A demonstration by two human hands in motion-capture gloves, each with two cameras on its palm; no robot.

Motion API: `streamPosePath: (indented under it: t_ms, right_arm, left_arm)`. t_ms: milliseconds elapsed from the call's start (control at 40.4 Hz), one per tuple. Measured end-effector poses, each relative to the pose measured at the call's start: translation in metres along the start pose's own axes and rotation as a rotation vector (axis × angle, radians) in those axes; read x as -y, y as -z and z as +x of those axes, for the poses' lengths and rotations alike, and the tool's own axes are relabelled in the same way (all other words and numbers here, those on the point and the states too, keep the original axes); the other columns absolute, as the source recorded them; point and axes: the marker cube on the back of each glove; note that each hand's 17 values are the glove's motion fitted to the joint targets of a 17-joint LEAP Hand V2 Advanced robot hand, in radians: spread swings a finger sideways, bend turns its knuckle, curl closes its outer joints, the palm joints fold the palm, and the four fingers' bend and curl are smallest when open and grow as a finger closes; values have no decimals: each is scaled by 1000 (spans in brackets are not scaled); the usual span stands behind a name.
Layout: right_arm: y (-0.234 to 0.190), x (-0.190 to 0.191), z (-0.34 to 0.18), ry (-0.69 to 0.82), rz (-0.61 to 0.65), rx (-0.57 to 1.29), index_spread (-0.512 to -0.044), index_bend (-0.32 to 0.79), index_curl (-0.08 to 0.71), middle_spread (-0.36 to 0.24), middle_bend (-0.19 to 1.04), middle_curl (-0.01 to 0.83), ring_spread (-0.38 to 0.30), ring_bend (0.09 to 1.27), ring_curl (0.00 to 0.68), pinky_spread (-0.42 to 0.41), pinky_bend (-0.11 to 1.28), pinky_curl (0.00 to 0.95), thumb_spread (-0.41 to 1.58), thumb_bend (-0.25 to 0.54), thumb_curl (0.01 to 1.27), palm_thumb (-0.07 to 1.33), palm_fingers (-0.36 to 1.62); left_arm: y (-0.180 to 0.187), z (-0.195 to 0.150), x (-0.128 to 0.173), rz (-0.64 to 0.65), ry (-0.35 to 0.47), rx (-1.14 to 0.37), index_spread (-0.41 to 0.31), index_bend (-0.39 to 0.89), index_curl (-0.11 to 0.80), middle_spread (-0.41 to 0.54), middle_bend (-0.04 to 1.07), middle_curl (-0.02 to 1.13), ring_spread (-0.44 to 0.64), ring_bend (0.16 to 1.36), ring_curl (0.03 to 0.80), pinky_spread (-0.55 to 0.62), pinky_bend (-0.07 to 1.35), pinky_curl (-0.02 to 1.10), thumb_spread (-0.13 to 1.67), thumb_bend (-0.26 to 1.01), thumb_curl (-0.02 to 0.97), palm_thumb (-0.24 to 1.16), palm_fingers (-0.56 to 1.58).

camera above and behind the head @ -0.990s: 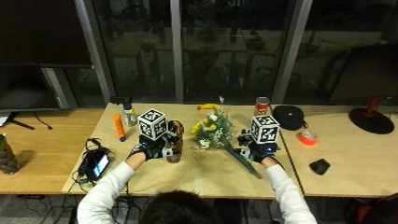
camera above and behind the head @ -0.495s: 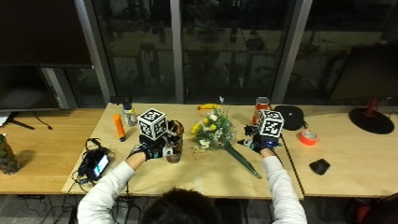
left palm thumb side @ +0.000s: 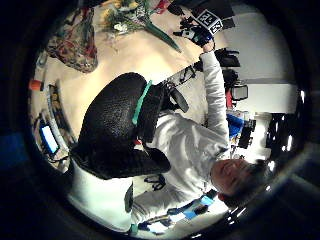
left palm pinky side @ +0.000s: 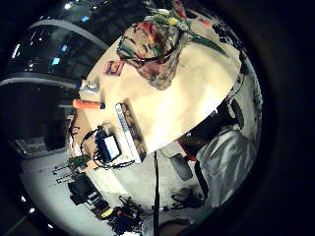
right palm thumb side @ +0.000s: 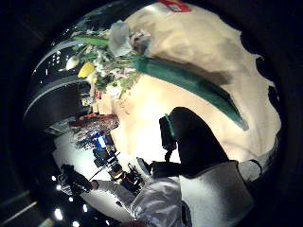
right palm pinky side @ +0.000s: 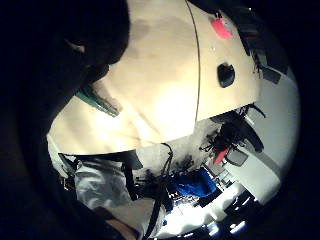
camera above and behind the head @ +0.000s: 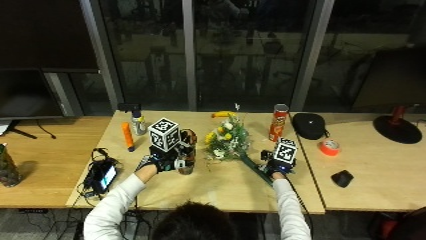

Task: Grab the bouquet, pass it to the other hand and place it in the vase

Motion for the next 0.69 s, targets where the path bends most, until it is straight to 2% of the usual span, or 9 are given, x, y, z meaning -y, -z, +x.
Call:
streamPosePath:
  t_ms: [198, 322, 445, 520, 618, 693]
  right_arm:
    - [-19, -20, -4, -76, 37, -35, -151, 34, 62, 47, 315, 370, -2, 734, 352, 173, 762, 383, 1106, -13, 339, 561, 508]
    - [-40, -25, -9, -26, -116, -5, -152, 35, 59, 36, 324, 381, -10, 738, 357, 161, 770, 384, 1103, -11, 352, 588, 508]
    - [-53, -20, -14, 8, -52, -60, -155, 39, 57, 28, 323, 388, -16, 741, 362, 145, 779, 381, 1093, -1, 371, 641, 509]
    - [-57, -23, -13, -43, -57, -113, -158, 56, 62, 22, 319, 390, -27, 737, 363, 119, 786, 382, 1086, 5, 383, 682, 528]
    - [-58, -27, -13, -138, -111, -187, -185, 89, 80, -2, 335, 395, -48, 700, 354, 65, 774, 371, 1071, 7, 386, 737, 602]
    - [-59, -30, -19, -159, -129, -217, -230, 137, 110, -20, 294, 389, -87, 702, 361, 30, 751, 368, 1069, -2, 381, 755, 657]
  left_arm:
    - [-3, -4, -2, 4, 10, -2, 151, 149, 258, 460, 163, 165, 568, 432, 185, 490, 182, 241, 1145, -20, 282, 217, -114]
    - [-7, -8, -3, -10, 15, -11, 151, 148, 260, 454, 166, 172, 568, 430, 189, 490, 181, 243, 1146, -20, 285, 216, -114]
    - [-9, -12, -5, -11, 23, -10, 147, 148, 262, 451, 165, 177, 569, 429, 193, 491, 181, 245, 1143, -22, 286, 209, -115]
    - [-10, -14, -6, -13, 29, -12, 146, 147, 262, 450, 167, 179, 569, 427, 194, 491, 180, 246, 1142, -22, 286, 208, -114]
    - [-10, -13, -8, -6, 31, -20, 145, 151, 266, 445, 165, 182, 569, 424, 197, 491, 180, 246, 1144, -18, 289, 211, -113]
    - [-11, -13, -8, -5, 28, -17, 144, 150, 268, 443, 165, 183, 569, 423, 198, 491, 180, 247, 1145, -19, 291, 212, -113]
